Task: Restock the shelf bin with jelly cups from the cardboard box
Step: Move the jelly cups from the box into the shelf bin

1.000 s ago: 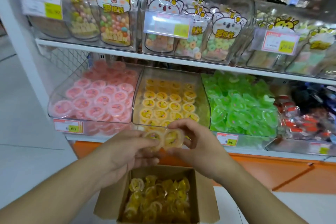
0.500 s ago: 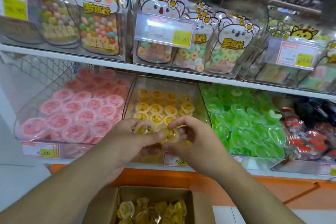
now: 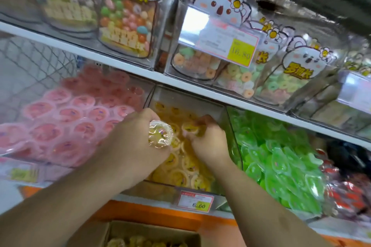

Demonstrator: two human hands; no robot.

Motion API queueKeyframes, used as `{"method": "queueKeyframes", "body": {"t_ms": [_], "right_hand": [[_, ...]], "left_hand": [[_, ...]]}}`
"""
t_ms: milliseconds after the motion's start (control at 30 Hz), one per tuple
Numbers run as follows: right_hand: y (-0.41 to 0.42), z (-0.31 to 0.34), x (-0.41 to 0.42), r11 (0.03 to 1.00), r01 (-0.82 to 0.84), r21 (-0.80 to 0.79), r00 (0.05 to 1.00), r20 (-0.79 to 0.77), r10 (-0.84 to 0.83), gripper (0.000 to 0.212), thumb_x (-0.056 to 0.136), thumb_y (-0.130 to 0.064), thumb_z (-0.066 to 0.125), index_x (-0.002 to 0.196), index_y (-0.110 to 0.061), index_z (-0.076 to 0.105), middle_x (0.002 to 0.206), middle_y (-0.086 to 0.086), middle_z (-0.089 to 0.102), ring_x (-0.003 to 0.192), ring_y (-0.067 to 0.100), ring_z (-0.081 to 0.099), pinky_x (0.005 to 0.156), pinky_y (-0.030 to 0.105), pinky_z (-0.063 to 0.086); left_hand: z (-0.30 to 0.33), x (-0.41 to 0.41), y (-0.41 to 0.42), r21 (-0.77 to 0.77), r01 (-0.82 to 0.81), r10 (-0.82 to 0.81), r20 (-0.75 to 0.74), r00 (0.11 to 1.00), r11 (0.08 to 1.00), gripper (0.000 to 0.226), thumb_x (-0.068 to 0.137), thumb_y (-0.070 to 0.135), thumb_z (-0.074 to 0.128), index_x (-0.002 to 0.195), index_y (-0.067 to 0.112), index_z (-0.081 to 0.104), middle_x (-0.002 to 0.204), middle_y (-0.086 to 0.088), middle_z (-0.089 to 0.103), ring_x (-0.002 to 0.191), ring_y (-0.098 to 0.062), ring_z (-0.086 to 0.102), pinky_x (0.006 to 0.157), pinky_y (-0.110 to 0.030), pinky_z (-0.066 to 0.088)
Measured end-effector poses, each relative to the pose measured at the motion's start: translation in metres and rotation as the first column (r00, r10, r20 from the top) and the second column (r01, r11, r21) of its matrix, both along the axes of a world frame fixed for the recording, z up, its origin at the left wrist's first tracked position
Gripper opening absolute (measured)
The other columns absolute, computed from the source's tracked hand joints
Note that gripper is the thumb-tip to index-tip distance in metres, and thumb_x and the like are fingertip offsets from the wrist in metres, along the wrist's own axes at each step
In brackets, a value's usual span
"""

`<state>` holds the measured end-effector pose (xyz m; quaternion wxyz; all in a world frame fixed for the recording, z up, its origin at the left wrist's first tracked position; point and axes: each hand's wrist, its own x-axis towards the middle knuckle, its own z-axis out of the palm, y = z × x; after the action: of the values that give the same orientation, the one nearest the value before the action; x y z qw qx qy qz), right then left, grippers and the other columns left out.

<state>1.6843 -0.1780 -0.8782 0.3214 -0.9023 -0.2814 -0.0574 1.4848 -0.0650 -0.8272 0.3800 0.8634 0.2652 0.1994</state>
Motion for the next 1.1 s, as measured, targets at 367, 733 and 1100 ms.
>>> {"method": "queueKeyframes", "body": {"t_ms": [367,733,1100], "right_hand": [[-0.003,-0.015,0.013,0.995,0.039,-0.096,0.999,0.021,-0.037,0.032,0.087,-0.039,0.080,0.108,-0.022,0.062,0.103,0.005,0.073,0.099,0.033,0.069,0.085,0.040,0.054],[-0.035,0.028,-0.035,0.965,-0.135,0.227,0.948,-0.252,0.192,0.033,0.092,0.000,0.067,0.113,-0.024,0.073,0.106,-0.001,0.075,0.099,0.019,0.070,0.098,0.034,0.057],[-0.053,0.049,-0.067,0.891,-0.221,0.397,0.763,-0.499,0.411,0.027,0.090,-0.012,0.081,0.116,-0.016,0.074,0.102,0.007,0.078,0.082,0.019,0.073,0.086,0.043,0.063]], "left_hand": [[-0.005,-0.003,0.003,-0.057,0.055,-0.051,0.078,0.996,0.997,0.047,0.074,0.044,0.089,0.101,0.040,0.051,0.093,0.031,0.067,0.078,0.009,0.064,0.059,-0.021,0.049],[-0.015,0.006,-0.003,-0.034,0.061,-0.057,0.106,0.993,0.998,0.059,0.075,0.046,0.088,0.125,0.040,0.058,0.109,0.024,0.061,0.096,0.006,0.060,0.070,-0.011,0.040],[-0.024,0.011,-0.010,-0.171,0.160,-0.129,0.177,0.976,0.972,0.058,0.078,0.014,0.090,0.124,0.036,0.064,0.108,0.022,0.071,0.088,-0.002,0.073,0.080,-0.039,0.064]]}}
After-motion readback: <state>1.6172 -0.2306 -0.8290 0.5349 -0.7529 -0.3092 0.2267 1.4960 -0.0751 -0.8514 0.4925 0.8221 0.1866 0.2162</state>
